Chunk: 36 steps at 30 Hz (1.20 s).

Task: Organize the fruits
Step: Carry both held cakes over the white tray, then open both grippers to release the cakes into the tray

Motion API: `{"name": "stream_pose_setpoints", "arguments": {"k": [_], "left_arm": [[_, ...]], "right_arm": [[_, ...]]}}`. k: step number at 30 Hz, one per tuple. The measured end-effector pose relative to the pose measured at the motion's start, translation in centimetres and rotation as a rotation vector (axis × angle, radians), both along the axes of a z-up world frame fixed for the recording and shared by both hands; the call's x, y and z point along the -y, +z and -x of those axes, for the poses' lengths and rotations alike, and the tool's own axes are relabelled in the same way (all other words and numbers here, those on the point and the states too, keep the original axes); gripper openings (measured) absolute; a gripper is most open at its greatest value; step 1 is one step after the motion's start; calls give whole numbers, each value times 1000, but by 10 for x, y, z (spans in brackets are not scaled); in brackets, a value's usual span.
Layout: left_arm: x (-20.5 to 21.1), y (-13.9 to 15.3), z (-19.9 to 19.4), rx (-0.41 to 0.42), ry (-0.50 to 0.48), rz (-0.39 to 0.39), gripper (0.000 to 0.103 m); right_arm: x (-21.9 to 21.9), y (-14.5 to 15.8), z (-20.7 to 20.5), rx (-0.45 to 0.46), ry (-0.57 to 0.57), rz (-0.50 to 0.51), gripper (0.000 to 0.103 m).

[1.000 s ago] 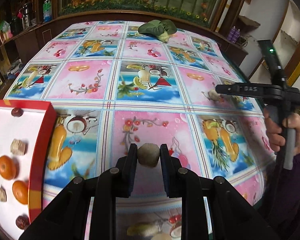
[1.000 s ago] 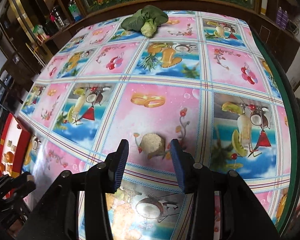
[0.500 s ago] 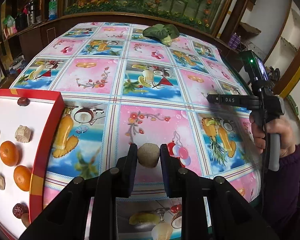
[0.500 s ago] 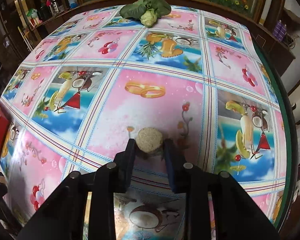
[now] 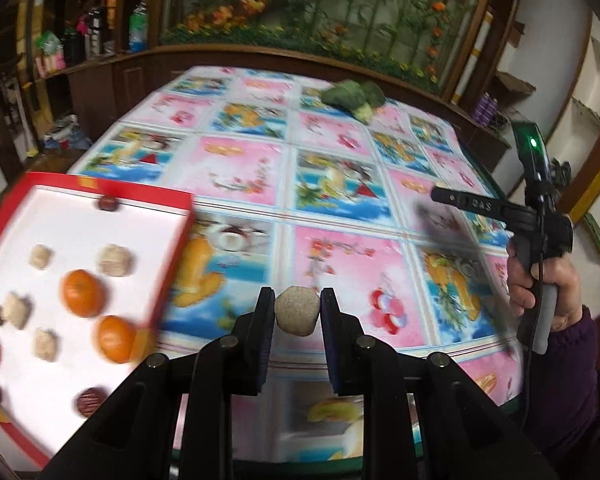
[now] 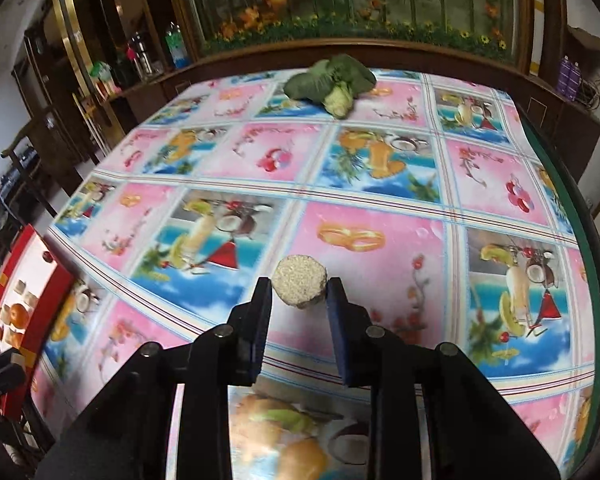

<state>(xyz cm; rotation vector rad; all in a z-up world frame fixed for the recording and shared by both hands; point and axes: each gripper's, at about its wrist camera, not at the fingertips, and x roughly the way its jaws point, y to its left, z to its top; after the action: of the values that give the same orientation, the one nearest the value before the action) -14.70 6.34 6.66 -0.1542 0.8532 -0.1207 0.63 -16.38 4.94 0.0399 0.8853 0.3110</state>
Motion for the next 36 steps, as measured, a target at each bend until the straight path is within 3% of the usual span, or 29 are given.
{"name": "stream_pose_setpoints", "arguments": {"k": [9, 16, 24, 36], "left_arm": [[-79, 7, 32, 27, 184, -55, 22], [-125, 4, 50, 25, 280, -46, 22], [-158, -1, 65, 43, 388, -70, 22], [-184, -14, 59, 59, 450, -88, 22]], "right_arm": [[-56, 12, 23, 11, 115, -171, 30], [-180, 29, 48, -4, 346, -363, 30], [-306, 21, 67, -88, 475, -421, 30], [-338, 2, 64, -70, 467, -323, 30]]}}
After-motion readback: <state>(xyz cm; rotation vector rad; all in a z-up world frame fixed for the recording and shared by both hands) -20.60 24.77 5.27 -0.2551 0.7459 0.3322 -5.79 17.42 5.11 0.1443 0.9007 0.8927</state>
